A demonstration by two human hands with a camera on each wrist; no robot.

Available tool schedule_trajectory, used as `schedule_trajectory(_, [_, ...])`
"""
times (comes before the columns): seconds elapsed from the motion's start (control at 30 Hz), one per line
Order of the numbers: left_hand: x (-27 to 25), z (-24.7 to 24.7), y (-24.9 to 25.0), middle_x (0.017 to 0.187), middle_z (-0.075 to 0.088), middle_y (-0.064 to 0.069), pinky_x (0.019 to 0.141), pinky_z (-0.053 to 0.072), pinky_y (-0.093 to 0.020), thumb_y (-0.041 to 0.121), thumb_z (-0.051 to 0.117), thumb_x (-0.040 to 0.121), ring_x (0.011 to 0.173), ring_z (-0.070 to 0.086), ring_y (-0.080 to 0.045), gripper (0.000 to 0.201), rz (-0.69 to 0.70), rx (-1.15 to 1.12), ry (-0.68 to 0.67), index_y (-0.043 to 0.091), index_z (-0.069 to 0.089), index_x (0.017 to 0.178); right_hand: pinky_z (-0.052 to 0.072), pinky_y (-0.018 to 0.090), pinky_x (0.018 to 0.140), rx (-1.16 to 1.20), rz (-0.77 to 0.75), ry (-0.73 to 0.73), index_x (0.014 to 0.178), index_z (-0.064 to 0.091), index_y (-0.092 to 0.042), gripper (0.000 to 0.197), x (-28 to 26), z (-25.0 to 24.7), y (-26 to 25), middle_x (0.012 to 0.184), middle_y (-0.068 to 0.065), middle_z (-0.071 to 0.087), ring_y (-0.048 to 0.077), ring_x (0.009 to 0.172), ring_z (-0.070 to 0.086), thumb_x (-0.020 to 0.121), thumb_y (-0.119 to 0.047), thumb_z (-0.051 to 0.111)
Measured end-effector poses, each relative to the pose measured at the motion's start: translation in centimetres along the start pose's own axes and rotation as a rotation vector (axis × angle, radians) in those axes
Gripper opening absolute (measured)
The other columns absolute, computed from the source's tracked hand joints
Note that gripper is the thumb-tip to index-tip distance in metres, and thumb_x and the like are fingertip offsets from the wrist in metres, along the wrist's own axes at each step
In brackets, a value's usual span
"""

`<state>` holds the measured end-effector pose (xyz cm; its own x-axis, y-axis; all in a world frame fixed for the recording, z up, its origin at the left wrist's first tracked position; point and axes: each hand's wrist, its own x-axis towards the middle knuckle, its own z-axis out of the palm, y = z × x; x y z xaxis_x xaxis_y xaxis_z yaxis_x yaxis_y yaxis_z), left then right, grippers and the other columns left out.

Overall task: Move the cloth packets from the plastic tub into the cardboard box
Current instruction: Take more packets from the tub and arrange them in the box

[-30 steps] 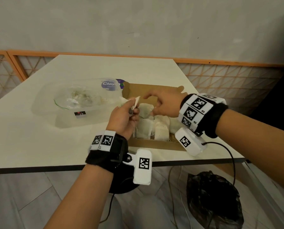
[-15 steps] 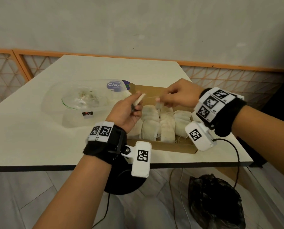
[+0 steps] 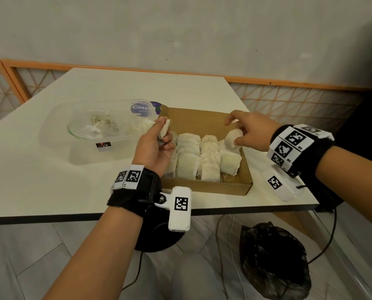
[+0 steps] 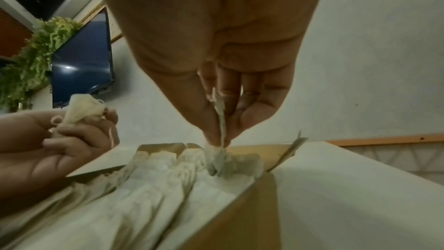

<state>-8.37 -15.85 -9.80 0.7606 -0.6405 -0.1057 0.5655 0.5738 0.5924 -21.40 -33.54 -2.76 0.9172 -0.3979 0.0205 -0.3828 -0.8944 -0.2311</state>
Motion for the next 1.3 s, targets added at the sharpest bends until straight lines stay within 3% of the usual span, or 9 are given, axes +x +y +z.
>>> schedule_trajectory(0.17, [0.0,0.1,-0.2,0.063,0.052,0.005,0.039,0.029,-0.013,0.015,0.054,0.094,0.044,0.039,-0.002,0.007,0.013,0.031,-0.007,0.015,0.057,0.087,0.041,0.025,0.072,0.055,-0.059,-0.092,0.101,0.065,-0.017,0.023,-0.4,0.2,-0.5,0.084,-0.003,0.060,0.011,0.077,0.053,0.079,-0.015,0.070])
schedule_trajectory(0.3, [0.1,0.1,-0.3,0.065,0.049,0.005,0.039,0.028,-0.013,0.013,0.053,0.094,0.043,0.040,-0.002,0.009,0.028,0.042,-0.004,0.015,0.057,0.086,0.046,0.011,0.066,0.326,-0.172,-0.239,0.093,0.068,-0.027,0.017,-1.3,-0.4,-2.2,0.077,-0.012,0.065,-0.002,0.067,0.057,0.087,-0.013,0.062])
schedule_trajectory(0.43, [0.1,0.0,-0.4,0.064,0.048,0.005,0.039,0.028,-0.013,0.014,0.053,0.094,0.043,0.040,-0.002,0.009,0.033,0.047,-0.005,0.015,0.057,0.086,0.049,0.015,0.065,0.372,-0.100,-0.399,0.102,0.067,-0.017,0.019,-1.1,1.5,-3.0,0.077,-0.003,0.061,0.006,0.069,0.055,0.088,-0.007,0.060])
schedule_trajectory(0.57, [0.1,0.0,-0.3,0.063,0.049,0.004,0.038,0.028,-0.013,0.014,0.054,0.093,0.043,0.040,-0.002,0.008,0.031,0.046,-0.006,0.015,0.056,0.085,0.041,0.014,0.046,0.342,0.011,-0.398,0.109,0.062,-0.005,0.025,-0.6,3.8,-2.8,0.061,-0.003,0.055,0.003,0.043,0.048,0.085,-0.001,0.061])
schedule_trajectory(0.8, [-0.1,0.1,-0.3,0.065,0.048,0.004,0.039,0.028,-0.013,0.012,0.052,0.094,0.043,0.040,-0.002,0.009,0.031,0.046,-0.005,0.016,0.057,0.088,0.046,0.031,0.075,0.277,-0.007,-0.084,0.098,0.050,-0.021,0.030,-1.3,3.6,-2.8,0.084,-0.005,0.050,0.013,0.075,0.050,0.078,-0.014,0.071])
schedule_trajectory(0.9, [0.0,0.1,-0.3,0.066,0.048,0.004,0.039,0.029,-0.013,0.014,0.053,0.094,0.044,0.040,-0.002,0.008,0.029,0.054,-0.011,0.016,0.057,0.087,0.044,0.021,0.075,0.202,-0.123,-0.176,0.092,0.064,-0.023,0.006,-2.9,3.9,-3.3,0.088,-0.006,0.059,0.010,0.080,0.054,0.087,-0.023,0.061])
schedule_trajectory(1.0, [-0.1,0.0,-0.4,0.067,0.049,0.004,0.040,0.029,-0.013,0.018,0.054,0.094,0.045,0.039,-0.002,0.008,0.013,0.064,-0.031,0.016,0.057,0.086,0.042,0.022,0.088,0.111,-0.118,-0.319,0.105,0.068,-0.022,0.021,-3.7,5.1,-3.1,0.101,-0.007,0.062,0.009,0.096,0.054,0.092,-0.029,0.052])
schedule_trajectory(1.2, [-0.4,-0.1,-0.1,0.073,0.051,0.003,0.043,0.031,-0.014,0.021,0.048,0.093,0.052,0.043,-0.005,0.012,-0.045,0.069,-0.121,0.014,0.057,0.092,0.043,0.014,0.066,0.593,-0.029,0.118,0.088,0.064,-0.027,0.013,-2.9,3.1,-2.9,0.088,0.010,0.063,0.010,0.071,0.052,0.092,-0.019,0.054])
schedule_trajectory(1.3, [-0.6,0.1,-0.3,0.073,0.054,0.000,0.045,0.031,-0.016,0.012,0.038,0.092,0.055,0.045,-0.008,0.018,-0.095,0.088,-0.112,0.012,0.056,0.094,0.046,0.017,0.060,0.805,0.064,0.155,0.091,0.061,-0.022,0.009,-2.2,3.2,-4.8,0.079,0.001,0.059,0.008,0.065,0.053,0.088,-0.030,0.060])
